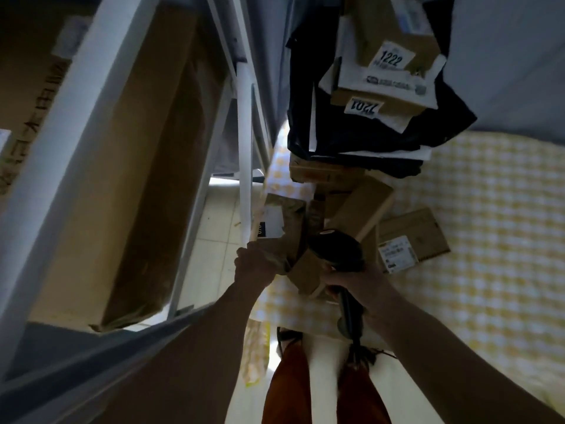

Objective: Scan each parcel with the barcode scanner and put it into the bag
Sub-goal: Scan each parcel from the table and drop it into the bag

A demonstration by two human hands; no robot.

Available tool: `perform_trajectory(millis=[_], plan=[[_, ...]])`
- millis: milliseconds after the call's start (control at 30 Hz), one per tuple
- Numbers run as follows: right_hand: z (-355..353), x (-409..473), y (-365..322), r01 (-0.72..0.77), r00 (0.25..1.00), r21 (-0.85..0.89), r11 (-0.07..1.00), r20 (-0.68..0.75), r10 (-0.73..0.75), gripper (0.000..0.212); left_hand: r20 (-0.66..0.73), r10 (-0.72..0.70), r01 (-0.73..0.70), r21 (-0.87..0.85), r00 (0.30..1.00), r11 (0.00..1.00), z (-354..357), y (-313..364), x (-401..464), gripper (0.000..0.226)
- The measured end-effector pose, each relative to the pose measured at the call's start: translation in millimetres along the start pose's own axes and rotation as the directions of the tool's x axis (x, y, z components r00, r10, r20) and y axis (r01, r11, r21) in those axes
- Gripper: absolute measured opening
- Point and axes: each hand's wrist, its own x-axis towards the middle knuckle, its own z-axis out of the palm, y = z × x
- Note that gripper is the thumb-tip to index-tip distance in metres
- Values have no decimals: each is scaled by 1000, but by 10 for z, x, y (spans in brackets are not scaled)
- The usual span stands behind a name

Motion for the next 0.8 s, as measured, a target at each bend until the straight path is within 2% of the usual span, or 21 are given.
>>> perform_trajectory(millis=[100, 233, 300, 433, 500, 600, 667, 700, 800], plan=[[70, 86, 40, -4, 1000, -5, 1000, 8, 4, 8, 59, -33, 39, -104, 998, 994, 73, -21, 177, 61], [124, 147, 118, -3, 1000, 12, 1000, -30, 3, 8, 24, -99, 102, -319, 995, 942, 159, -134, 343, 64], [120, 172, 153, -5, 999, 21, 1000, -36, 6, 8, 72, -135, 153, -471, 988, 869, 198, -215, 416, 73], [105, 219, 216, -21, 999, 16, 1000, -46, 22, 9, 261, -133, 281, -689, 956, 668, 264, -396, 538, 49], [114, 238, 234, -10, 999, 34, 999, -39, 12, 9, 319, -108, 318, -735, 941, 599, 295, -426, 569, 55], [124, 274, 257, 11, 1000, 64, 998, -21, -10, 8, 394, -35, 341, -745, 918, 573, 348, -413, 581, 82], [126, 305, 278, 19, 1000, 78, 997, -14, -18, 9, 429, 9, 356, -761, 903, 542, 362, -394, 585, 86], [126, 314, 288, 16, 1000, 87, 996, -15, -15, 10, 436, 27, 359, -774, 899, 521, 374, -391, 599, 77], [106, 342, 321, 1, 1000, 104, 995, -7, -1, 11, 460, 7, 410, -798, 888, 442, 380, -372, 625, 26]])
